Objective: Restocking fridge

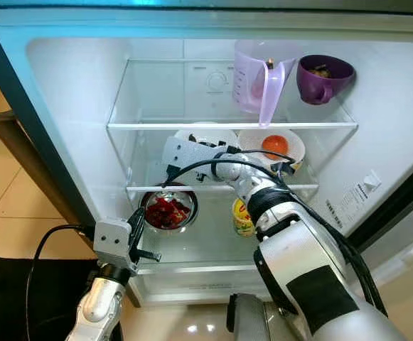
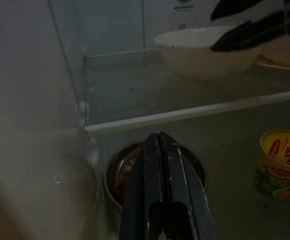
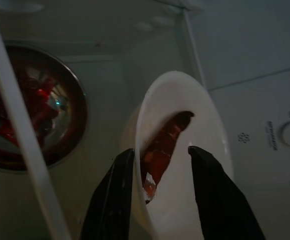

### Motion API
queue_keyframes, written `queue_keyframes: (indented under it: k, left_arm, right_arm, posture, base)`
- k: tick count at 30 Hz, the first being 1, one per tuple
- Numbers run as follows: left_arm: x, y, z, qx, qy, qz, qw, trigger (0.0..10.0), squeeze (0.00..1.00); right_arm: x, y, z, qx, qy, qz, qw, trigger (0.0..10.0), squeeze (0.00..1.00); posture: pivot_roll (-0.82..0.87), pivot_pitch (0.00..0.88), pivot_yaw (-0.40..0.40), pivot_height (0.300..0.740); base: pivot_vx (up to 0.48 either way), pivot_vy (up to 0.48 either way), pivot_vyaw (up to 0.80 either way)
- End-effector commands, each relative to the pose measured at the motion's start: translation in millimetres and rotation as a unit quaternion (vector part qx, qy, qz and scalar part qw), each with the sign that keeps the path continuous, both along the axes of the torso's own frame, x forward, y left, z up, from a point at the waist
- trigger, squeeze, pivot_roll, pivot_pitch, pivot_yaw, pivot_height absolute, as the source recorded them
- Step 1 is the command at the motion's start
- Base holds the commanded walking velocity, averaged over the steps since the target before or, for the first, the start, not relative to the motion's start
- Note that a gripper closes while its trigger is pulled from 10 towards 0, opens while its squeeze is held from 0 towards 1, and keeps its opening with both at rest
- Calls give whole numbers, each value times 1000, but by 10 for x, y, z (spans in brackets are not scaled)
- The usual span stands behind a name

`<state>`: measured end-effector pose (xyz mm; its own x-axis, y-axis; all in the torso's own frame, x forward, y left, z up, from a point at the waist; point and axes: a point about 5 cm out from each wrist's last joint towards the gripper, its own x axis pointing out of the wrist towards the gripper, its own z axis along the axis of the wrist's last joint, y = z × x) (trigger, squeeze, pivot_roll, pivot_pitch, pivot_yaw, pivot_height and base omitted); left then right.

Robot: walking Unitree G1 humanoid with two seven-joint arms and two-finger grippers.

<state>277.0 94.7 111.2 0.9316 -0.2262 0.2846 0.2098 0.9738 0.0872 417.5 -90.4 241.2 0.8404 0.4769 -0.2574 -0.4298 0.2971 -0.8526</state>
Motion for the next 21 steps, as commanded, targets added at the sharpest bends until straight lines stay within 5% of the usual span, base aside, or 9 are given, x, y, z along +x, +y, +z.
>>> queue_keyframes:
  k: [1, 11, 21]
  left_arm:
    - [-13, -85, -36, -8, 13, -5, 1000, 10000, 0]
    - [-6, -99, -57, -5, 18, -9, 1000, 10000, 0]
    - [20, -137, -60, -3, 21, -17, 1000, 10000, 0]
  right_arm:
    - [4, -7, 108, 16, -5, 12, 1000, 10000, 0]
    - [-73, -129, 288, 52, 46, 105, 992, 10000, 0]
    - [-229, -331, 185, 54, 151, 208, 965, 10000, 0]
  posture:
    - [3, 223, -23, 516]
    - [-16, 201, -15, 516]
    - [-16, 182, -4, 516]
  base:
    - [0, 0, 0]
    - [0, 0, 0]
    - [0, 0, 0]
